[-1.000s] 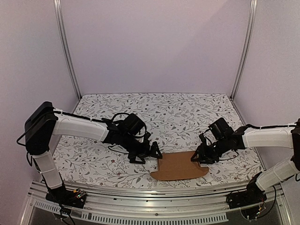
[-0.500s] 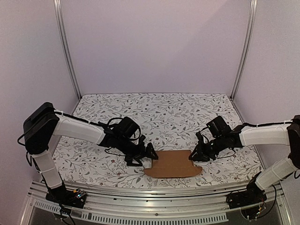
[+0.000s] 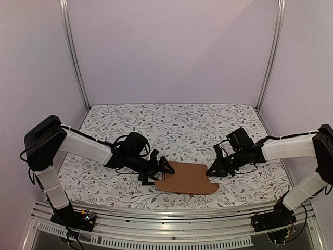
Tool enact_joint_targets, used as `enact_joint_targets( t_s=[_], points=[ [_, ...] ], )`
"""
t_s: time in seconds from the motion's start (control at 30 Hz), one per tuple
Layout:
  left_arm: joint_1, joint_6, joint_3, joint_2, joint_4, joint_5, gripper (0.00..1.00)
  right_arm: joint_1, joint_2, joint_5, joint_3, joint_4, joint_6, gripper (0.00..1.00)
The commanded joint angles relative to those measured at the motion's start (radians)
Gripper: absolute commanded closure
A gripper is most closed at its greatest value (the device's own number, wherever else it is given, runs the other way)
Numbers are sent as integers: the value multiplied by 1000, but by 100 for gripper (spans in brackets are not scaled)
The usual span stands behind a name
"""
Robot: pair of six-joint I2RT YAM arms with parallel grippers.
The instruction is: Fold the paper box
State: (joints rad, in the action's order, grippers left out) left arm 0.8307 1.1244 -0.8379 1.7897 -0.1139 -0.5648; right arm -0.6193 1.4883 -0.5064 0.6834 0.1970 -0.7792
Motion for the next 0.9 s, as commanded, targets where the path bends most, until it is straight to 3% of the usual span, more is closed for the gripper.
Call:
enact_joint_targets(
  t_s=[0.0, 0.2, 0.3, 0.87],
  points=[
    [-29, 48, 50, -31, -111, -37, 0, 4, 41, 27, -4, 8, -11, 100],
    [-47, 125, 86, -15, -293, -84, 2, 3, 72, 8, 1, -23, -11, 100],
    [-61, 157, 101, -20, -394, -106, 10, 4, 90, -7, 10, -34, -7, 100],
    [-95, 187, 102, -10, -439, -148, 50, 3, 116, -24, 44, -39, 2, 100]
  ],
)
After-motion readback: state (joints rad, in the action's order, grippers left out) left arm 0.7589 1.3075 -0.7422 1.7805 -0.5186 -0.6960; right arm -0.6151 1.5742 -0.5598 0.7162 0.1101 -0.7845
